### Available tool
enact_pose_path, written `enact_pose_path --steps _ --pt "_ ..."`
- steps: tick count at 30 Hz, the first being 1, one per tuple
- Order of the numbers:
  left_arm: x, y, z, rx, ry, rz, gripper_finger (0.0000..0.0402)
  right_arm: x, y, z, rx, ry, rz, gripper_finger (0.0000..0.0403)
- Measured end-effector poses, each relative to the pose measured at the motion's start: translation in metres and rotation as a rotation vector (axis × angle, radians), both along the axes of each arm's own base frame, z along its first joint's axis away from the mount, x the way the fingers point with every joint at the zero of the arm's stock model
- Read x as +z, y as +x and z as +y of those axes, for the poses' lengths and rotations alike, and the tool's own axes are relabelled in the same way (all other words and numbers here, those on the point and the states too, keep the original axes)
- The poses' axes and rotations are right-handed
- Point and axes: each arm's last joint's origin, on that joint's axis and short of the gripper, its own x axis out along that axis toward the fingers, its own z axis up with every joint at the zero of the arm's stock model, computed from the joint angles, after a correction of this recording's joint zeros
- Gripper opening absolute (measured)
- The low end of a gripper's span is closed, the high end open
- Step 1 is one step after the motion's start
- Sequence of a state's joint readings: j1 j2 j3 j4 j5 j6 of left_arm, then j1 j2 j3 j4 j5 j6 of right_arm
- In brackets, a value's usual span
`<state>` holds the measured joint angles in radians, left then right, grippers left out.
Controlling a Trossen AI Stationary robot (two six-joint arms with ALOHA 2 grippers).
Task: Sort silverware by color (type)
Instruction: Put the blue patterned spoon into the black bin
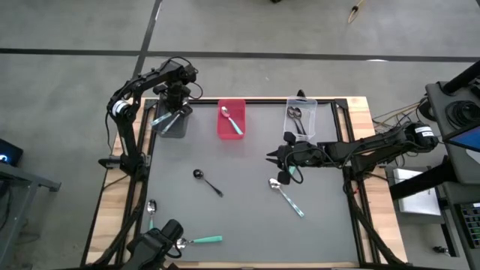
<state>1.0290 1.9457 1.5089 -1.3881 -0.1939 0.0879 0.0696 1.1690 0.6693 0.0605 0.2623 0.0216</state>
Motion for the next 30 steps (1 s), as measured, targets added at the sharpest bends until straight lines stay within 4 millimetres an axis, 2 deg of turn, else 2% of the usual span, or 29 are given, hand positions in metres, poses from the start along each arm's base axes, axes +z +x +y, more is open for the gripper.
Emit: enact_pose_path --steps 23,30 --pt "0.0001 0.0000 0.0002 -0.001 0.004 0.004 0.0024 -0.0002 -0.0002 -0.0001 0.003 -0.007 0.005 0.0061" --pt "0.0001 -0.0001 0.0002 -0.001 0.004 0.004 0.0065 -0.0002 -0.0002 -0.0001 0.003 -0.007 0.005 0.0061"
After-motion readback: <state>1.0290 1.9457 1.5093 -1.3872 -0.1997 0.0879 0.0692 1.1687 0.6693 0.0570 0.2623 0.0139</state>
